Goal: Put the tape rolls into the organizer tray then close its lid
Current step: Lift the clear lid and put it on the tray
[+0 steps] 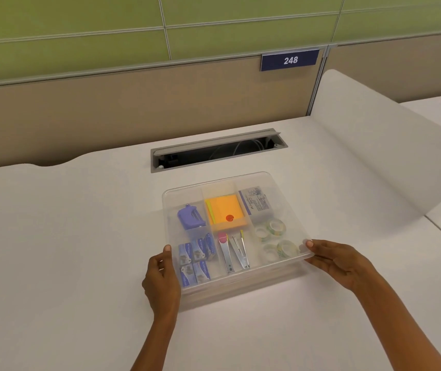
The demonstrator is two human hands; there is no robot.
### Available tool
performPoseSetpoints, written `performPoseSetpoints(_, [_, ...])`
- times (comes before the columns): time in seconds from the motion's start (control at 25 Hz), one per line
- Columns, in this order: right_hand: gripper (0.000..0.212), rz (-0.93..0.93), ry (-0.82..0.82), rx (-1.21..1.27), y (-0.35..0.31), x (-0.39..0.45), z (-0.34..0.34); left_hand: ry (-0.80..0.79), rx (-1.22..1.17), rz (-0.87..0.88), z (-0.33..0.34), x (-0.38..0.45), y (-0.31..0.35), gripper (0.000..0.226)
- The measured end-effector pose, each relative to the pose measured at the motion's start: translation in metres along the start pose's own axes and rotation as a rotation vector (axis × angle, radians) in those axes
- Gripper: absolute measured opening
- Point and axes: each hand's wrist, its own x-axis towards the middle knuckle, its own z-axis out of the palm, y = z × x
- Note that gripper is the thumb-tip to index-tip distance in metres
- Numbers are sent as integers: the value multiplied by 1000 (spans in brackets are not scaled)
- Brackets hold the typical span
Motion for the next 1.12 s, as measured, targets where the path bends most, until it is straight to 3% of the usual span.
performPoseSetpoints(0.2, [50,32,-35,-61,-5,4,-2,74,10,8,4,3,-1,33])
performPoseSetpoints(0.36, [78,10,-78,-313,-23,0,-1,-29,9,-44,3,14,1,31])
performPoseSetpoints(0.44, [86,-150,19,-639,-33,5,11,-39,-7,-20,-2,23,6,26])
performPoseSetpoints(0.52, [77,-459,166,-915,-42,15,32,13,61,160,-5,35,15,24])
performPoseSetpoints(0.6, [70,-698,110,-1124,-48,35,59,-34,221,372,2,51,25,27])
performPoseSetpoints(0.76, [73,-759,-52,-1551,-55,84,104,-317,532,530,41,89,43,51])
performPoseSetpoints(1.0, [112,-746,-64,-1630,-56,113,123,-384,632,484,66,121,33,69])
performPoseSetpoints(1.12, [117,-742,-47,-1617,-55,114,122,-381,628,483,67,121,30,74])
